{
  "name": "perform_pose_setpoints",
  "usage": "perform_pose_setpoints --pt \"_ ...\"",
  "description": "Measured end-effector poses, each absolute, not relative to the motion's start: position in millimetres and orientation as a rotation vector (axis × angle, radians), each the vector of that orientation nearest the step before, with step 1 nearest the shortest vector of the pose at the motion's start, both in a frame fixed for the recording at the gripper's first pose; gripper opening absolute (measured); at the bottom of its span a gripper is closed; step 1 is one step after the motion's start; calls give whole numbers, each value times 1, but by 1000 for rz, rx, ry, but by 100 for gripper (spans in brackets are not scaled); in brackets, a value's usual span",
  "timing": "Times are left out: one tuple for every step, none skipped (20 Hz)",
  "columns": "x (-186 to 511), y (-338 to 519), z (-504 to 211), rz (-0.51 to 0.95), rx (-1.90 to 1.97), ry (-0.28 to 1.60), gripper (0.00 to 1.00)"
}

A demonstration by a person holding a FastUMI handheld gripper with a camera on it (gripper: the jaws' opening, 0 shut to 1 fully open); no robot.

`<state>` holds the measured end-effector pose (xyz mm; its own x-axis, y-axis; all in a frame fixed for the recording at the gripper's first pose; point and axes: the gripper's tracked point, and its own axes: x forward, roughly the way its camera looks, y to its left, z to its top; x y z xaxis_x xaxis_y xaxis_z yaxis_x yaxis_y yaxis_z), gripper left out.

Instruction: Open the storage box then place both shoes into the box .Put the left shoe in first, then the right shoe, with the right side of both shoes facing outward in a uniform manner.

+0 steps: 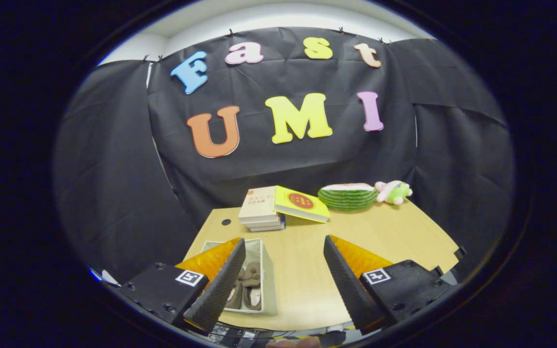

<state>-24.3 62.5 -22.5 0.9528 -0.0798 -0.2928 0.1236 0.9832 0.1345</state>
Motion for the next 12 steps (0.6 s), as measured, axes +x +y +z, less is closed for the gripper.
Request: perform_pose_setpoints --pt "-26 59 -24 -108 160 287 100" --pt "-27 55 -24 -111 156 275 100" --pt "-28 51 -27 -119 149 272 100" --pt "-30 48 -30 -121 149 271 100" --pt "-30 48 -34 -122 150 270 100" --pt "-31 47 -35 -123 153 266 100" --pt "-30 45 -36 -122 153 261 100" --pt "-31 46 -37 -118 152 259 100" --pt "-30 45 -36 -113 146 253 100" --pt "-31 44 -35 -111 139 248 100" --pt "-30 44 -33 -104 134 234 100" --pt "-29 43 -32 -104 131 231 100"
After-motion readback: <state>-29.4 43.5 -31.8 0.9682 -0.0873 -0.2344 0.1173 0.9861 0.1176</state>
